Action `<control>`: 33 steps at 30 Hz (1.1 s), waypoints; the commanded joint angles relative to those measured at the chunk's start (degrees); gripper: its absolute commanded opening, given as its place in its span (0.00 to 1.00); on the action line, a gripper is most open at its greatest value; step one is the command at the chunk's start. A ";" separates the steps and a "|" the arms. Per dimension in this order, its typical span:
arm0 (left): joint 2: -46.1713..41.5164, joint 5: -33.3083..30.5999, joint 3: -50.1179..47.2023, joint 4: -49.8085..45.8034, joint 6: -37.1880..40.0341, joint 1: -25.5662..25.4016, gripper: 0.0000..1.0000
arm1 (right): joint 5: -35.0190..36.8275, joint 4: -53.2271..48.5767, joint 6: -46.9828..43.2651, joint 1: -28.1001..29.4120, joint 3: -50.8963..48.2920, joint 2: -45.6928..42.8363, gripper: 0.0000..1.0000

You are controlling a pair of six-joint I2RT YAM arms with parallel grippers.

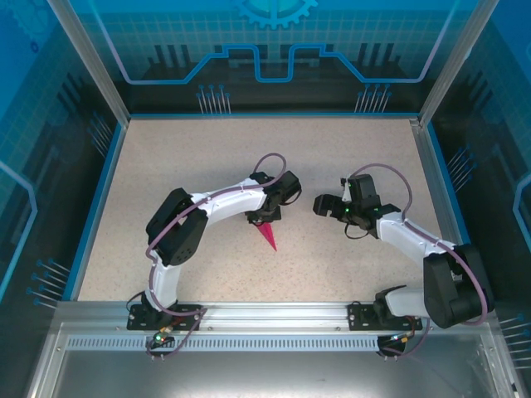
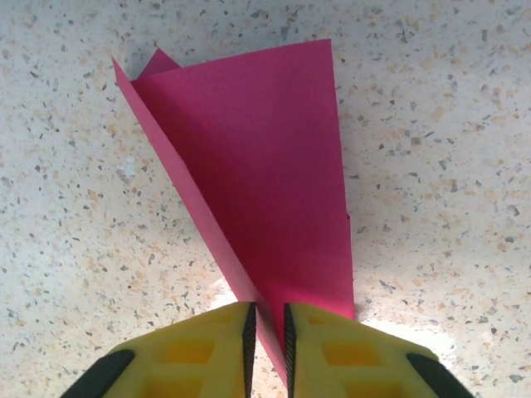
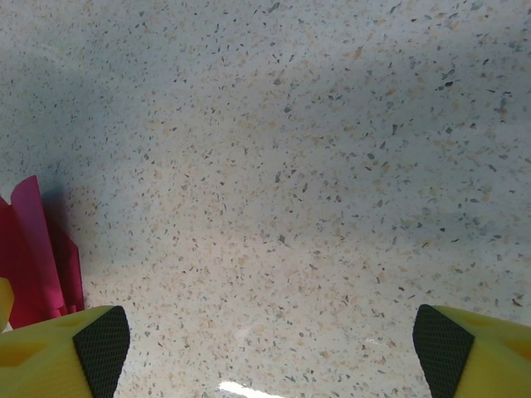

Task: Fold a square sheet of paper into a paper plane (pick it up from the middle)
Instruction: Turn over a paper plane at the center of the table.

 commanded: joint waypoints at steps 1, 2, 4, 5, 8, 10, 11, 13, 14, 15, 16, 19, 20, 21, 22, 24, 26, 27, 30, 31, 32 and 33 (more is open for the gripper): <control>-2.49 -0.06 -1.52 -0.07 0.97 0.03 0.15 | 1.32 -0.69 0.57 -1.03 0.16 -0.35 0.92; -2.90 0.02 -1.68 0.22 0.98 0.04 0.11 | 1.52 -0.68 0.52 -1.01 0.05 -0.69 0.92; -4.04 0.11 -1.91 0.51 1.09 0.12 0.04 | 1.74 -0.69 0.43 -1.05 -0.23 -1.36 0.92; -5.01 0.19 -1.84 0.62 1.30 0.08 0.01 | 1.87 -0.78 0.39 -1.09 -0.25 -1.64 0.92; -9.25 0.87 -4.00 2.94 1.74 0.04 0.00 | 1.46 -0.41 0.08 -1.20 -0.48 -2.02 0.92; -13.29 2.25 -7.39 7.02 2.34 0.04 0.00 | 1.00 0.28 -0.14 -1.13 -0.70 -2.25 0.92; -15.48 3.09 -9.34 9.48 2.66 -0.03 0.00 | 0.73 0.66 -0.23 -1.18 -0.91 -2.42 0.92; -19.84 4.83 -12.33 13.91 3.89 0.03 0.00 | 0.50 1.21 -0.31 -1.18 -1.06 -2.68 0.92; -21.67 5.92 -14.01 16.37 4.90 0.09 0.00 | 0.45 1.50 -0.34 -1.18 -1.26 -2.73 0.92; -23.02 6.87 -15.24 18.59 5.77 0.13 0.00 | 0.51 1.63 -0.32 -1.15 -1.35 -2.82 0.92; -24.71 8.54 -16.69 21.52 6.80 0.25 0.00 | 0.44 1.89 -0.30 -1.14 -1.56 -2.97 0.92; -28.12 14.00 -21.07 30.43 8.05 1.55 0.00 | 0.14 2.26 -0.54 -1.20 -1.58 -3.55 0.92; -28.62 16.40 -22.30 33.33 8.32 2.30 0.00 | 0.15 2.30 -0.74 -1.13 -1.63 -3.91 0.92; -28.78 18.39 -23.37 35.56 8.10 3.14 0.00 | 0.22 2.23 -0.89 -1.22 -1.65 -4.34 0.92; -28.71 20.24 -24.58 38.31 7.57 4.08 0.00 | 0.23 1.97 -1.00 -1.13 -1.64 -4.72 0.92; -27.89 24.50 -27.67 44.82 6.50 5.66 0.00 | 0.06 1.84 -1.33 -1.15 -1.61 -5.79 0.91; -25.67 28.38 -30.32 51.44 4.02 7.05 0.00 | -0.28 1.61 -1.62 -1.12 -1.81 -7.29 0.91; -24.40 29.82 -31.09 54.17 3.14 7.35 0.00 | -0.54 1.47 -1.79 -1.12 -1.71 -7.76 0.91; -20.28 31.48 -32.10 58.99 0.55 7.44 0.00 | -1.32 -0.49 -2.06 -0.76 -0.92 -8.44 0.88; -19.15 31.34 -32.66 60.61 -0.48 7.47 0.00 | -1.51 -1.32 -2.07 -0.38 -0.52 -8.47 0.87; -18.17 31.23 -33.65 62.95 -1.15 7.46 0.00 | -1.53 -1.97 -1.78 0.28 -0.41 -8.49 0.86; -17.47 31.30 -34.29 64.71 -1.51 7.46 0.00 | -1.55 -2.20 -1.53 0.92 -0.19 -8.40 0.85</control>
